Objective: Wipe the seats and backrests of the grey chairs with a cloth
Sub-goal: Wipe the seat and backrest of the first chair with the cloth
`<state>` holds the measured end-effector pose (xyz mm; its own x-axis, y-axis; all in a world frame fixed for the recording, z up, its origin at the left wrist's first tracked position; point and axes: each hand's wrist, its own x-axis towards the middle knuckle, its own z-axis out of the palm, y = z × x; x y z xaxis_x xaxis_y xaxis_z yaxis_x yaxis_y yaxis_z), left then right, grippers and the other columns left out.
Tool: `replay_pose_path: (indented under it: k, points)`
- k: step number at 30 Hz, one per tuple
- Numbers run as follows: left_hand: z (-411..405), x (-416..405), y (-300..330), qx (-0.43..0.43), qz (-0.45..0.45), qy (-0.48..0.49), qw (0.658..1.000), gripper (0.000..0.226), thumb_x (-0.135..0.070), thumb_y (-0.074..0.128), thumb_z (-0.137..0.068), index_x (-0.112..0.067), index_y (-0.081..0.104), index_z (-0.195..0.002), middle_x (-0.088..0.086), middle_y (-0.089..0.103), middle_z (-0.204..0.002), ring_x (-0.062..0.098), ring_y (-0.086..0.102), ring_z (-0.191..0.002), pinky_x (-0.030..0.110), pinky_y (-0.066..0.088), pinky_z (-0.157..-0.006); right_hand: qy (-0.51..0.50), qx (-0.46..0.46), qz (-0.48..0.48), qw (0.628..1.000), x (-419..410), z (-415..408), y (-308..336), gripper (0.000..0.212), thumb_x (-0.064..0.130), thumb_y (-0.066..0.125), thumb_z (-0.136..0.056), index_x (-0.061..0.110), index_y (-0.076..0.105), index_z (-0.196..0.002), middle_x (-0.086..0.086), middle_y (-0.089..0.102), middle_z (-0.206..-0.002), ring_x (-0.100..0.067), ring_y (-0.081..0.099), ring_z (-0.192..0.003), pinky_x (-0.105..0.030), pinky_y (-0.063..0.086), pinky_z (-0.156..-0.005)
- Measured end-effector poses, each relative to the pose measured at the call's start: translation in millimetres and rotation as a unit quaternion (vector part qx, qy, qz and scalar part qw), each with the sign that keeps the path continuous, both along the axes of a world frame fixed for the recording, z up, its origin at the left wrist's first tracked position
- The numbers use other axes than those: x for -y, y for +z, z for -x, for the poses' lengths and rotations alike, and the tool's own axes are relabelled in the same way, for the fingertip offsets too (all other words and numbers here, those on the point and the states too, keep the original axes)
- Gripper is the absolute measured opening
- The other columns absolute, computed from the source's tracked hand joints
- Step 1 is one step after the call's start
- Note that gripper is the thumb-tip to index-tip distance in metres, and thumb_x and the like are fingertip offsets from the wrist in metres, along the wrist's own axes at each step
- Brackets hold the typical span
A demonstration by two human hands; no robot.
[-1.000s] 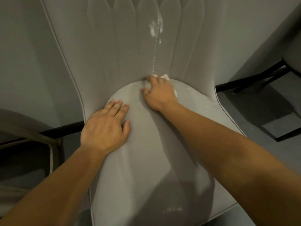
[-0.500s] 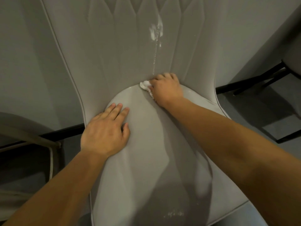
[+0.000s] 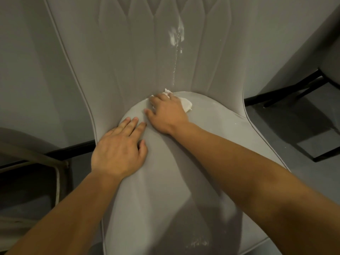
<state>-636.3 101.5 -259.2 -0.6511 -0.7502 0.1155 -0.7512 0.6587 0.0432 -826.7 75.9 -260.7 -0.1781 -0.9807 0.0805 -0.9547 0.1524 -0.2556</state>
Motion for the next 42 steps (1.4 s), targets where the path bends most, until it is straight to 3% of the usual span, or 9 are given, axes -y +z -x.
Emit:
replay_pose_path:
  k: [4,8,11,13,17,24,27,35,42]
  points:
    - [1,1,-1,0.000,0.000,-0.001,1.000,0.058,-0.040,0.030,-0.090,-0.021,0.045,-0.143,0.003,0.041,-0.149,0.016,0.034,-0.138,0.038,0.037,-0.106,0.093,0.073,0.029,0.993,-2,9,7,0.044,0.027,0.054,-0.097,0.017,0.055,-0.140,-0.006,0.056,-0.143,-0.027,0.047,-0.134,-0.034,0.034,-0.111]
    - [1,0,0,-0.005,0.004,-0.003,1.000,0.058,-0.039,0.032,-0.089,-0.018,0.046,-0.142,0.004,0.043,-0.147,0.017,0.036,-0.137,0.039,0.038,-0.104,0.194,0.115,0.023,0.974,-6,4,6,0.044,0.019,0.058,-0.093,0.017,0.056,-0.138,-0.005,0.055,-0.144,-0.021,0.049,-0.134,-0.035,0.040,-0.106]
    - [0,0,0,-0.008,0.010,-0.003,1.000,0.058,-0.039,0.032,-0.090,-0.018,0.045,-0.142,0.003,0.043,-0.147,0.016,0.036,-0.137,0.037,0.036,-0.104,0.210,0.106,0.011,0.972,1,4,7,0.041,0.024,0.055,-0.096,0.017,0.054,-0.137,-0.004,0.054,-0.144,-0.021,0.050,-0.132,-0.034,0.040,-0.103]
    - [0,1,0,-0.009,0.013,-0.005,1.000,0.058,-0.039,0.031,-0.090,-0.019,0.045,-0.143,0.002,0.042,-0.148,0.016,0.036,-0.137,0.036,0.035,-0.105,0.216,0.036,-0.016,0.975,4,16,9,0.043,0.035,0.049,-0.101,0.020,0.050,-0.141,-0.002,0.048,-0.150,-0.018,0.042,-0.139,-0.037,0.031,-0.113]
    - [0,2,-1,-0.012,0.014,-0.010,1.000,0.059,-0.039,0.029,-0.089,-0.019,0.046,-0.142,0.004,0.042,-0.148,0.017,0.036,-0.138,0.038,0.036,-0.107,0.102,-0.067,-0.068,0.990,-3,57,13,0.060,0.056,0.037,-0.099,0.026,0.036,-0.151,0.002,0.028,-0.163,-0.018,0.032,-0.146,-0.045,0.017,-0.120]
    - [0,0,2,-0.035,0.036,-0.032,0.998,0.058,-0.036,0.032,-0.088,-0.012,0.051,-0.137,0.013,0.047,-0.143,0.027,0.044,-0.132,0.046,0.043,-0.099,-0.083,-0.046,-0.065,0.993,-53,98,10,0.059,0.049,0.036,-0.101,0.013,0.038,-0.148,-0.015,0.030,-0.160,-0.035,0.039,-0.139,-0.045,0.030,-0.115]
    - [-1,0,-1,-0.045,0.042,-0.042,0.997,0.056,-0.036,0.034,-0.090,-0.011,0.049,-0.138,0.017,0.047,-0.142,0.032,0.044,-0.131,0.049,0.043,-0.097,-0.098,-0.036,-0.047,0.993,-96,95,11,0.055,0.043,0.037,-0.103,0.009,0.040,-0.146,-0.016,0.036,-0.156,-0.034,0.038,-0.139,-0.041,0.030,-0.115]
    - [-2,0,-6,-0.037,0.044,-0.051,0.997,0.060,-0.042,0.030,-0.093,-0.010,0.042,-0.142,0.018,0.041,-0.146,0.033,0.038,-0.135,0.051,0.039,-0.100,0.046,0.072,-0.032,0.996,-236,-6,32,0.043,0.037,0.051,-0.101,0.009,0.058,-0.133,-0.013,0.053,-0.142,-0.029,0.041,-0.139,-0.039,0.033,-0.111]
    - [-1,0,-3,-0.023,0.038,-0.052,0.998,0.062,-0.045,0.026,-0.093,-0.011,0.040,-0.143,0.016,0.040,-0.148,0.032,0.036,-0.136,0.049,0.037,-0.103,0.166,0.036,-0.011,0.985,-291,-100,16,0.044,0.044,0.048,-0.101,0.022,0.060,-0.137,-0.003,0.050,-0.150,-0.031,0.037,-0.144,-0.047,0.028,-0.116]
